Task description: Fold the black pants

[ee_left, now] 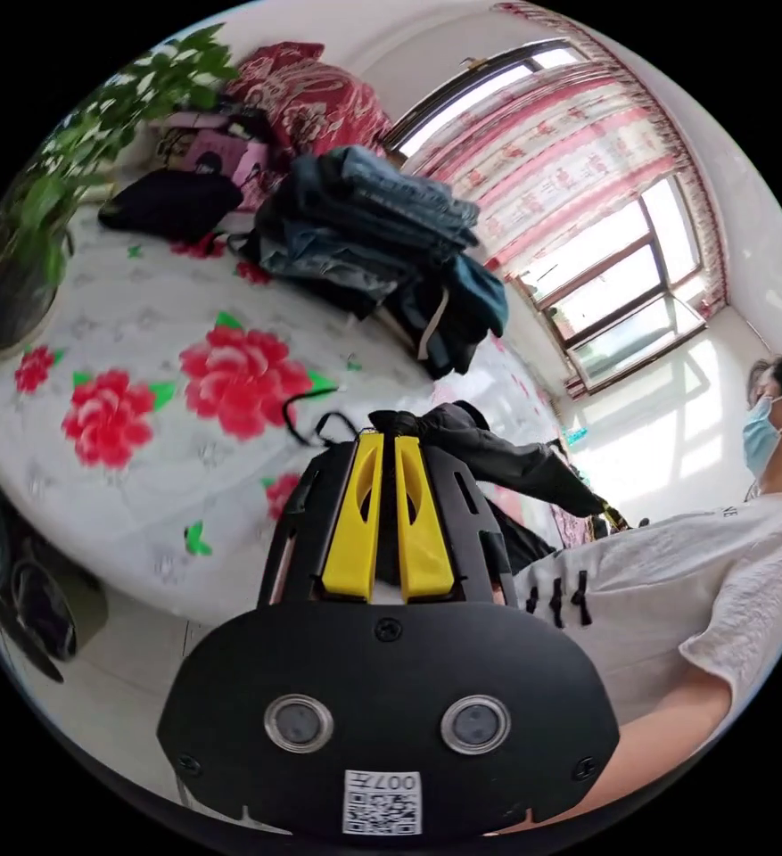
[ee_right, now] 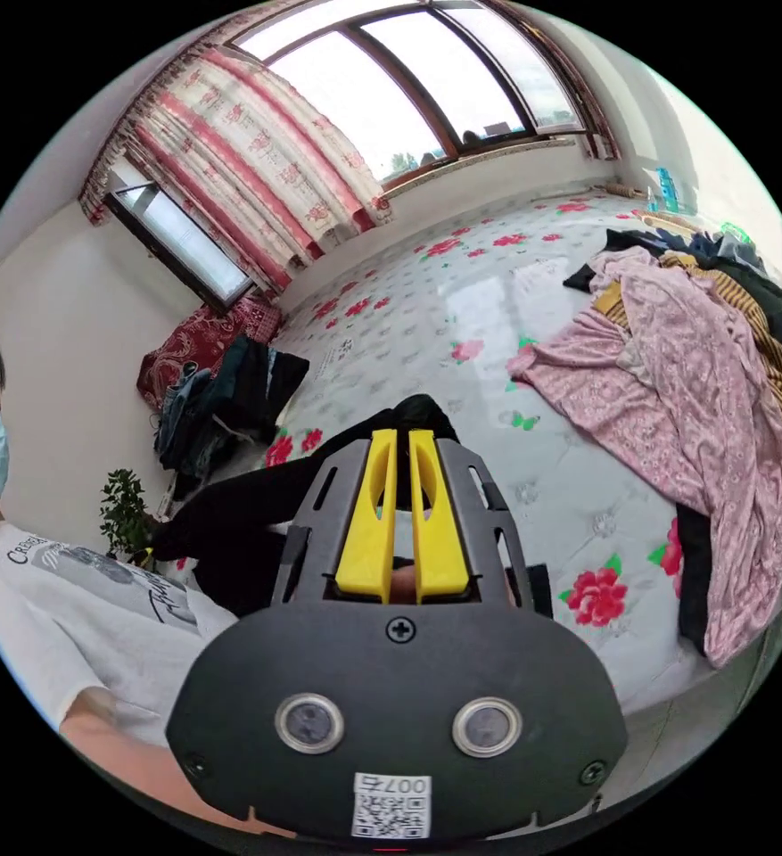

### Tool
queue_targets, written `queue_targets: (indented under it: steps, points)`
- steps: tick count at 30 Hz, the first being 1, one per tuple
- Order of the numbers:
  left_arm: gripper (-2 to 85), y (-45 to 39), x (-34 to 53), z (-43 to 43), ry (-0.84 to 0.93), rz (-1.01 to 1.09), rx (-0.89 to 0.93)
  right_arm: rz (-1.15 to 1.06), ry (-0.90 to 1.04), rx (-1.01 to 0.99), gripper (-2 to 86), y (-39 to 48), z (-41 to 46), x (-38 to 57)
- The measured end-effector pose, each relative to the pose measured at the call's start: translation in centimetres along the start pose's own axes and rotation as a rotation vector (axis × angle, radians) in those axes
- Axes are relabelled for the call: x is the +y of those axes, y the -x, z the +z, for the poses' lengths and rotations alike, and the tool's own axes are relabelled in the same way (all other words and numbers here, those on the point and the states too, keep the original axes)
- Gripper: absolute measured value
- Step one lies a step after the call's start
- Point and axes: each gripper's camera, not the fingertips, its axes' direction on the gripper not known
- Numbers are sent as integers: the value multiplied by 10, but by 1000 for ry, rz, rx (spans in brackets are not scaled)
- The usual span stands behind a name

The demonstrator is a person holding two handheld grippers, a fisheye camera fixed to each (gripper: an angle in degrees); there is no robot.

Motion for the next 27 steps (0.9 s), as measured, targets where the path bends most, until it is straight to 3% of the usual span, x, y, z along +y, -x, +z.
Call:
queue_targets:
  steps: [4,6,9,13,18,21,25,27]
  points:
    - [-5,37,53,31,122,-170,-60,185,294,146,1,-53,34,81]
    - [-5,42,56,37,112,-220,-64,235,307,162,1,-63,40,95]
    - [-5,26,26,29,41,-207,-43,246,199,81,1,-66,28,81]
    - [-5,-33,-34,6,-18,-19,-9,39,52,6,2,-35,-10,29]
    - [-5,-53,-32,-3,-64,24,-17,-119,-114,65,9,-12,-50,24]
    - [-2,-22,-4,21,6,-99,-51,-15,-13,179,19,-43,-29,51]
    - [16,8,40,59,148,-235,-161,358,286,223,41,-116,23,110]
    - [39,11,49,59,149,-269,-189,414,246,213,51,-123,21,126]
